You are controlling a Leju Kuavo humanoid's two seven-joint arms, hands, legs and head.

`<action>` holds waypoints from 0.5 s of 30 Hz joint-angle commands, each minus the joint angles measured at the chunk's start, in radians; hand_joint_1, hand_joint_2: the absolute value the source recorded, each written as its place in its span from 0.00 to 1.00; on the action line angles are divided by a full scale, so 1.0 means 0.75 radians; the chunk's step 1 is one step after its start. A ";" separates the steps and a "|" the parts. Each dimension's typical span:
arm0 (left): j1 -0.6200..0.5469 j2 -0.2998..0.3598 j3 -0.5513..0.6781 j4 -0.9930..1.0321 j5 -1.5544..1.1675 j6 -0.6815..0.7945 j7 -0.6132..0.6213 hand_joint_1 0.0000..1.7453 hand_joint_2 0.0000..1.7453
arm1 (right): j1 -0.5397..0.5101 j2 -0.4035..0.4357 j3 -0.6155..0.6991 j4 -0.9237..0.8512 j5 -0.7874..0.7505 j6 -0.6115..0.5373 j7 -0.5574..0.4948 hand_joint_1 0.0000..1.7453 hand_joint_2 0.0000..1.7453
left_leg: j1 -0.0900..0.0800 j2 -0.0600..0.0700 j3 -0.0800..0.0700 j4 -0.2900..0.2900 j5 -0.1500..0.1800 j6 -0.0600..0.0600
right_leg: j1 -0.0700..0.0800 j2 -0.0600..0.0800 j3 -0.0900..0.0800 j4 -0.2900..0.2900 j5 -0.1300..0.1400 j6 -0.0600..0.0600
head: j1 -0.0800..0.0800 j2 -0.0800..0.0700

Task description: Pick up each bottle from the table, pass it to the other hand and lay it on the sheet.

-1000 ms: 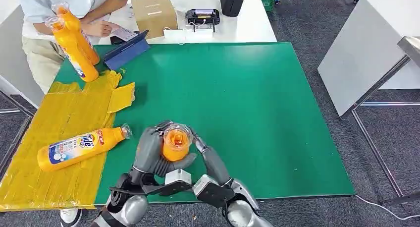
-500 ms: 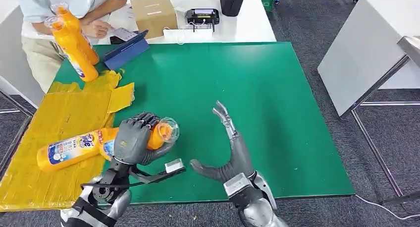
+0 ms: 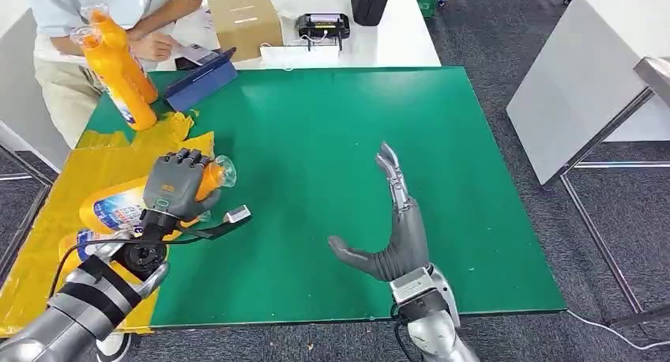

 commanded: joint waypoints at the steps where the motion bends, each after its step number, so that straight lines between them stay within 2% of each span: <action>1: -0.278 -0.063 -0.060 0.686 -0.003 0.051 -0.181 1.00 1.00 | -0.110 -0.049 0.018 0.026 -0.064 0.058 -0.005 0.00 1.00 | 0.003 -0.002 0.005 0.002 -0.002 -0.003 | 0.002 0.007 0.006 0.001 -0.002 -0.003 | -0.001 0.000; 2: -0.295 -0.065 -0.097 0.728 -0.003 0.050 -0.182 1.00 1.00 | -0.112 -0.059 0.021 0.022 -0.057 0.059 -0.005 0.00 1.00 | 0.002 -0.001 0.003 0.001 0.000 -0.002 | 0.001 0.004 0.002 0.000 0.000 -0.002 | -0.001 0.000; 8: -0.262 -0.117 -0.030 0.869 -0.003 0.090 -0.221 1.00 1.00 | -0.098 -0.084 0.006 0.024 -0.073 0.087 0.005 0.00 1.00 | 0.003 -0.001 0.007 0.000 -0.002 -0.003 | 0.002 0.006 0.008 -0.001 -0.002 -0.002 | -0.001 0.000; 10: -0.247 -0.150 0.074 0.901 0.063 0.071 -0.308 1.00 1.00 | -0.093 -0.086 0.003 0.022 -0.100 0.111 0.000 0.00 1.00 | 0.003 -0.001 0.006 0.001 -0.002 -0.003 | 0.002 0.005 0.007 -0.001 -0.003 -0.002 | -0.001 0.000; 14: -0.232 -0.199 0.198 0.950 0.104 0.091 -0.368 1.00 1.00 | -0.100 -0.085 0.012 0.032 -0.096 0.121 -0.002 0.00 1.00 | 0.003 0.001 0.010 0.000 -0.003 -0.003 | 0.001 0.009 0.011 -0.002 -0.002 -0.003 | 0.000 0.000; 15: -0.228 -0.208 0.209 0.955 0.107 0.093 -0.368 0.03 1.00 | -0.101 -0.085 0.015 0.039 -0.093 0.122 0.000 0.00 1.00 | 0.003 0.000 0.010 -0.001 -0.002 -0.004 | 0.001 0.009 0.011 -0.002 -0.002 -0.004 | 0.000 0.000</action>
